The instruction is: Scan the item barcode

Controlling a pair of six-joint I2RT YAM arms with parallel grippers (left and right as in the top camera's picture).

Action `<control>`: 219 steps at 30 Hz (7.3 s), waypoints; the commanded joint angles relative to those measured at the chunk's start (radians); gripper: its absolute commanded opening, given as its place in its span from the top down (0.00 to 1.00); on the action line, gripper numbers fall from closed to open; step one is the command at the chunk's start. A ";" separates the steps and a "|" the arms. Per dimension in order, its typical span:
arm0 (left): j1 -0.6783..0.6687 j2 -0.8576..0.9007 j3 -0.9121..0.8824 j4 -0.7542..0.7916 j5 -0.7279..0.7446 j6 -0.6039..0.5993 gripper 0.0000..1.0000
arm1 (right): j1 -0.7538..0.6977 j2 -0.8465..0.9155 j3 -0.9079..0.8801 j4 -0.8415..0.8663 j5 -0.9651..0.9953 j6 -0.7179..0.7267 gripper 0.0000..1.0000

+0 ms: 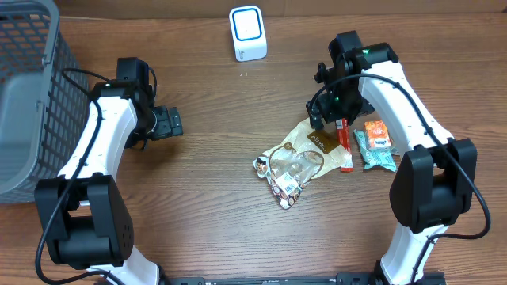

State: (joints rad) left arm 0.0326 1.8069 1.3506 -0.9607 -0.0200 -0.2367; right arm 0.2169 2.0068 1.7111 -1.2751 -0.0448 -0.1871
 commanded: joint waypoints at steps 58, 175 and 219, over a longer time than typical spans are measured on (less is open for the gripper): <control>-0.002 0.005 0.013 0.001 -0.006 0.004 0.00 | 0.018 -0.982 0.002 0.114 0.002 0.001 0.00; -0.027 -1.143 0.004 -0.013 -0.006 0.005 0.00 | -0.062 -2.004 -1.703 1.198 -0.031 0.240 0.00; -0.025 -1.803 -1.281 1.286 0.015 -0.026 0.00 | -0.062 -2.004 -1.703 1.198 -0.031 0.240 0.00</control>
State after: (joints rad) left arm 0.0116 0.0151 0.1207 0.3210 0.0170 -0.2562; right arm 0.1577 0.0128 0.0181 -0.0822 -0.0853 0.0486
